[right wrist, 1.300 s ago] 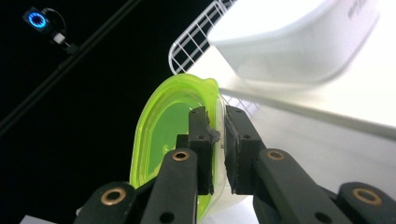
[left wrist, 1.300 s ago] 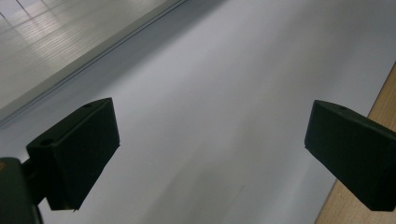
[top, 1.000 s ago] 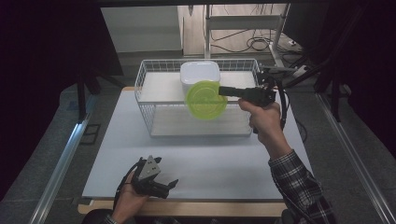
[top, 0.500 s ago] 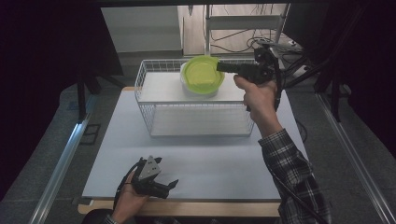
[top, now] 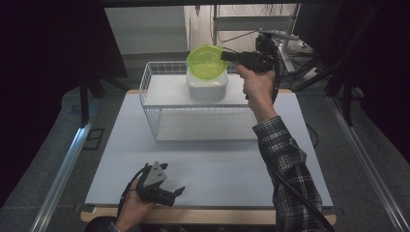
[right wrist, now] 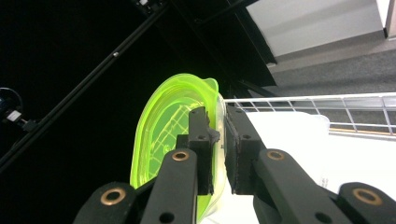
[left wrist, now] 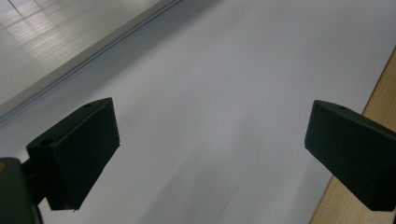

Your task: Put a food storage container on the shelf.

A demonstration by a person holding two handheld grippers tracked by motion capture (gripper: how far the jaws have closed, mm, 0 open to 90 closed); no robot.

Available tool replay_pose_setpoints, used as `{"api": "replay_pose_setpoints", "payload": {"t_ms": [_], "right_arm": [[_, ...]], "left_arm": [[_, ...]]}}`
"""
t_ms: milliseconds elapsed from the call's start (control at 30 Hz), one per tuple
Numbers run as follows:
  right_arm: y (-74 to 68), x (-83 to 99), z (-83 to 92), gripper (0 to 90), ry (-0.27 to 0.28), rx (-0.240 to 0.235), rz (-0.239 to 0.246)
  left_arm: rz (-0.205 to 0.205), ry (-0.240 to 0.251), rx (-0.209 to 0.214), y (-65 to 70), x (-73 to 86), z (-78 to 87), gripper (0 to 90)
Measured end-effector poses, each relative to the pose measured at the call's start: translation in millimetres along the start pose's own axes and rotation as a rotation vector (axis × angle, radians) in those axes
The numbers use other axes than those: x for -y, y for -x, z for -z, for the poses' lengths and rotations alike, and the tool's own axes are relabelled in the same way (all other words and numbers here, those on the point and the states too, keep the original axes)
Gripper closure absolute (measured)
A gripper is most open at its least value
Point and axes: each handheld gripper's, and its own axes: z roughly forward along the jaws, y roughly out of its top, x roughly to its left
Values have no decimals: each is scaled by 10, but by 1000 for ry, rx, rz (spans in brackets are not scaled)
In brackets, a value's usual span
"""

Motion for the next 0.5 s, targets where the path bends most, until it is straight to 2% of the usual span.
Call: {"api": "replay_pose_setpoints", "payload": {"t_ms": [167,267,367,500], "right_arm": [[54,-13,-75,821,-4,5,-22],[47,-35,-97,819,-3,21,-6],[52,-55,-143,813,-1,29,-10],[37,-56,-185,797,7,76,9]], "left_arm": [[4,1,3,-2,4,-4,28],[1,2,2,5,0,-1,28],[-3,2,0,8,-2,2,28],[-2,1,5,4,1,-3,28]]}}
